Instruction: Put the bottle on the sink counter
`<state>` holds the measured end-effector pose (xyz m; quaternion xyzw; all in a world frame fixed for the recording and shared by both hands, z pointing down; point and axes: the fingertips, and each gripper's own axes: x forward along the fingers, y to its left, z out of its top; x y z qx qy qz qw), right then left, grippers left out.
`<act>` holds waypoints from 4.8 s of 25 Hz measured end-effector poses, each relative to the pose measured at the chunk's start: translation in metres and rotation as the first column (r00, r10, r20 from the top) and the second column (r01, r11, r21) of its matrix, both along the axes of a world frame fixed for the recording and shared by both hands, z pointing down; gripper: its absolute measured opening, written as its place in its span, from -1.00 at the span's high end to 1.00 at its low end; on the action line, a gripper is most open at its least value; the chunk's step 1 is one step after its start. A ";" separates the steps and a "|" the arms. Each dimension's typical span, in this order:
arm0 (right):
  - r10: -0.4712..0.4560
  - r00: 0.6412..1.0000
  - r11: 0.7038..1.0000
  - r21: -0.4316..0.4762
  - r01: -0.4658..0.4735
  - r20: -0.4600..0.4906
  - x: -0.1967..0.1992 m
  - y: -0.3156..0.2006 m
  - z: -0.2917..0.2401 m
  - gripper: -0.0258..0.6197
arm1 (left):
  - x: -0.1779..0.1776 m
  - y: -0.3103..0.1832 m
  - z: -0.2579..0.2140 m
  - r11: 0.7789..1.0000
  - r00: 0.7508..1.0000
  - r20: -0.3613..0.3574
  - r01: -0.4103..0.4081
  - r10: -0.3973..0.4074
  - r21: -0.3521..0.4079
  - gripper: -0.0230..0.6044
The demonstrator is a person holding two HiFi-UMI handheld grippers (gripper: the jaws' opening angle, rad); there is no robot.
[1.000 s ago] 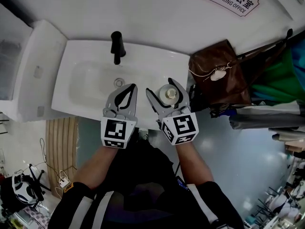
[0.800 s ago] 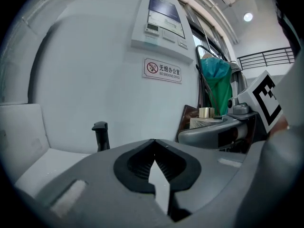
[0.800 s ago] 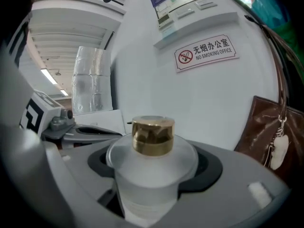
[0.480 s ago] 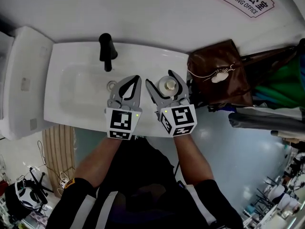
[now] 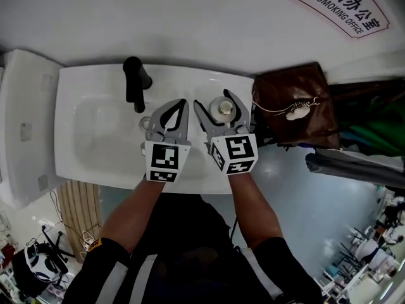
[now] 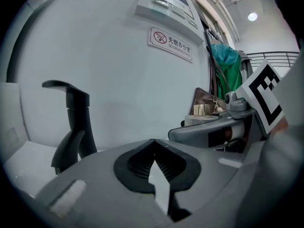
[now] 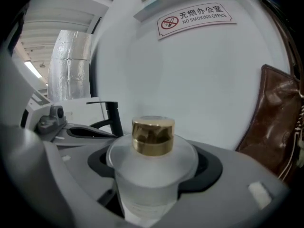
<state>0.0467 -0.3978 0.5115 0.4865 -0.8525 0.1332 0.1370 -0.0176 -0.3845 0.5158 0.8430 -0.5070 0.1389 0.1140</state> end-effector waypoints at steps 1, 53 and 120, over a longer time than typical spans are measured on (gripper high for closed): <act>0.005 1.000 1.000 -0.002 -0.005 -0.005 0.000 -0.004 0.004 -0.14 | -0.001 -0.003 0.004 1.000 1.000 0.002 0.000 0.000 -0.005 0.92; 0.049 0.975 0.999 0.009 -0.048 -0.215 0.004 -0.070 0.074 -0.17 | 0.000 -0.054 0.057 0.996 1.000 0.007 0.011 -0.010 -0.088 0.92; 0.091 0.996 0.991 0.101 -0.091 0.005 -0.003 0.221 -0.121 0.92 | -0.009 0.206 -0.137 0.990 0.997 -0.061 -0.031 0.040 0.139 0.92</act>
